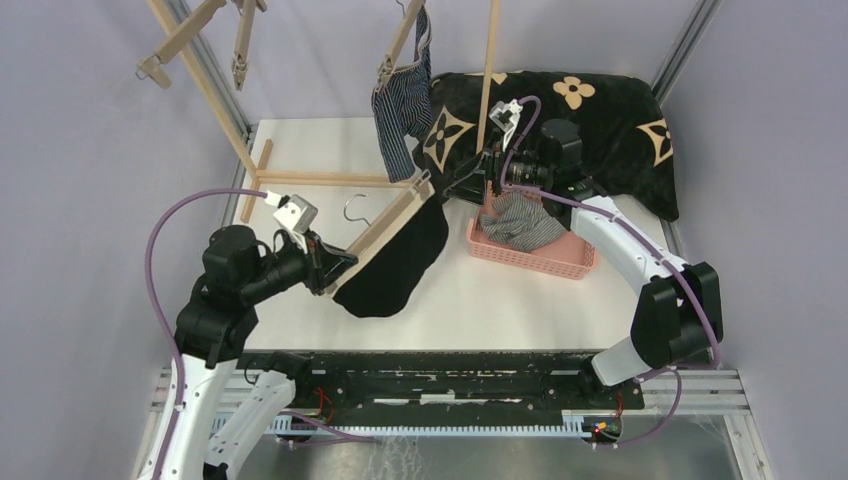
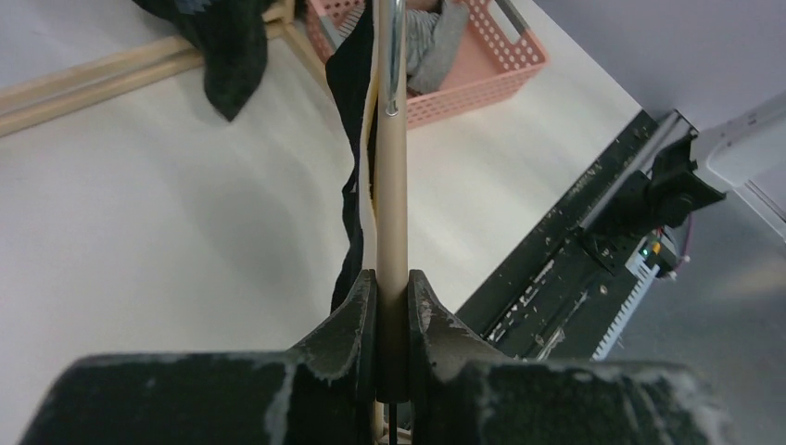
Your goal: Remove the underwear clipped to the hanger
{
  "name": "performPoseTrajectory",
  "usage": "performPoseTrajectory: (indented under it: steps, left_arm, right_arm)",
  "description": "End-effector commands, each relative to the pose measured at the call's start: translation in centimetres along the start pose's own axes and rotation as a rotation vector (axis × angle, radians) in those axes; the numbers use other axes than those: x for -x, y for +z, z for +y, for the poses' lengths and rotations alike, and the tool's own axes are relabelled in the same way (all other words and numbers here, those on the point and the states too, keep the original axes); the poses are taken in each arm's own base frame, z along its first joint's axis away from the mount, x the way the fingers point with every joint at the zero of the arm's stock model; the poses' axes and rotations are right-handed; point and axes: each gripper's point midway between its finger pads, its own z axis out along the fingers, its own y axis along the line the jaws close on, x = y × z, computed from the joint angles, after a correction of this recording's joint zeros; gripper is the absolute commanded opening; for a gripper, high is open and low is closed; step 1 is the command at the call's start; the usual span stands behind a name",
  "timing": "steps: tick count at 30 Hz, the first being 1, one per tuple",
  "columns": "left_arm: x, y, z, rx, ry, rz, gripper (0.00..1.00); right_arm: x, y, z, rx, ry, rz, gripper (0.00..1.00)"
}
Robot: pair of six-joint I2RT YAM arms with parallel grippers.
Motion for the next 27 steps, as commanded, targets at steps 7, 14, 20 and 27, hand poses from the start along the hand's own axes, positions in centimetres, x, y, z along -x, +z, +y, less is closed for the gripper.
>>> performPoseTrajectory:
  steps: [7, 14, 20, 27]
  left_arm:
    - [-0.2, 2.5, -2.4, -0.234, -0.007, -0.015, 0.03]
    - [0.0, 3.0, -2.5, -0.264, -0.014, -0.037, 0.03]
    - [0.5, 3.1, -3.0, -0.296, -0.016, -0.059, 0.03]
    - [1.0, 2.9, -3.5, -0.320, -0.018, -0.087, 0.03]
  right_arm:
    - [5.0, -1.7, 7.8, 0.318, -0.187, -0.080, 0.89]
    - [4.4, -1.9, 8.7, 0.367, -0.186, -0.093, 0.90]
    - [4.0, -1.4, 8.3, 0.375, -0.156, -0.082, 0.89]
    - [3.8, -0.9, 8.0, 0.378, -0.131, -0.078, 0.80]
